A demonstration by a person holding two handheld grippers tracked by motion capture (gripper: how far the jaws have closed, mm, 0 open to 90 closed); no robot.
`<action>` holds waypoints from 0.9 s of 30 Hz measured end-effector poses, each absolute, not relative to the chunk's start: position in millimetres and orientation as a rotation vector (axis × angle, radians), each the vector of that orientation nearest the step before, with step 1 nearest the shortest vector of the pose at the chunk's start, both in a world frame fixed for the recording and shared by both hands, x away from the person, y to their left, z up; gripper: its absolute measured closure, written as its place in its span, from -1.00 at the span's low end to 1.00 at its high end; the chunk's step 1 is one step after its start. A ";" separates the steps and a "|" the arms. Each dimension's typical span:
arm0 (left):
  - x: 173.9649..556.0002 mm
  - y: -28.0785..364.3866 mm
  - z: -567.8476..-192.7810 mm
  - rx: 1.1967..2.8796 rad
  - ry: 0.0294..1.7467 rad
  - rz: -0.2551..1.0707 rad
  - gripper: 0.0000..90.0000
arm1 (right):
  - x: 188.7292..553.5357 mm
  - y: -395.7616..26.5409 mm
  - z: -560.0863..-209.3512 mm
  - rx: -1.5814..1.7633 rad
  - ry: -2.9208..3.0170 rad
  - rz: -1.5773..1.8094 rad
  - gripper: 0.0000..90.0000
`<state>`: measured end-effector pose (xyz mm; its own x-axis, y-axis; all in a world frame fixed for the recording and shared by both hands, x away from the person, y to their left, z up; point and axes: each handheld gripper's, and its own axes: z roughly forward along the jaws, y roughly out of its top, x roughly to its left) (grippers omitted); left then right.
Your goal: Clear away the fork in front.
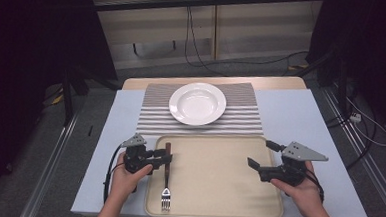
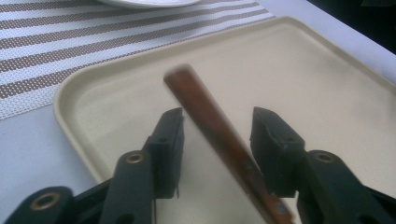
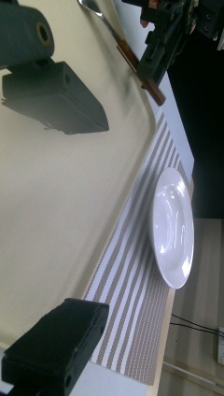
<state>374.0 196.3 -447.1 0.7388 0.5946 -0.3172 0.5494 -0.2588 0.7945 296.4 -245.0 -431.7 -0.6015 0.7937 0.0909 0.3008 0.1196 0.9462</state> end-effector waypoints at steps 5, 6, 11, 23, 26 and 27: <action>372.5 199.9 -445.2 1.913 0.887 0.083 0.19 | 295.1 -246.2 -431.7 1.057 1.966 1.483 -0.78; 370.7 201.2 -444.6 1.910 0.888 0.088 0.17 | 294.8 -246.4 -431.7 1.059 1.967 1.483 -0.78; 363.6 212.2 -437.0 1.895 0.889 0.129 0.06 | 291.8 -250.2 -433.3 1.066 1.992 1.467 -0.78; 343.3 242.4 -426.1 1.877 0.887 0.235 -0.32 | 279.6 -265.4 -437.3 1.088 2.040 1.424 -0.78; 339.0 247.6 -424.3 1.885 0.887 0.255 -0.40 | 276.2 -269.8 -437.6 1.094 2.043 1.416 -0.77; 337.0 249.7 -424.5 1.877 0.887 0.262 -0.40 | 275.4 -270.8 -437.8 1.096 2.045 1.417 -0.77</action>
<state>337.0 249.7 -424.5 0.7072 0.6783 -0.1994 0.4612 -0.2289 0.8572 275.4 -270.8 -437.8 -0.6010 0.7939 0.0924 0.3654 0.1701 0.9152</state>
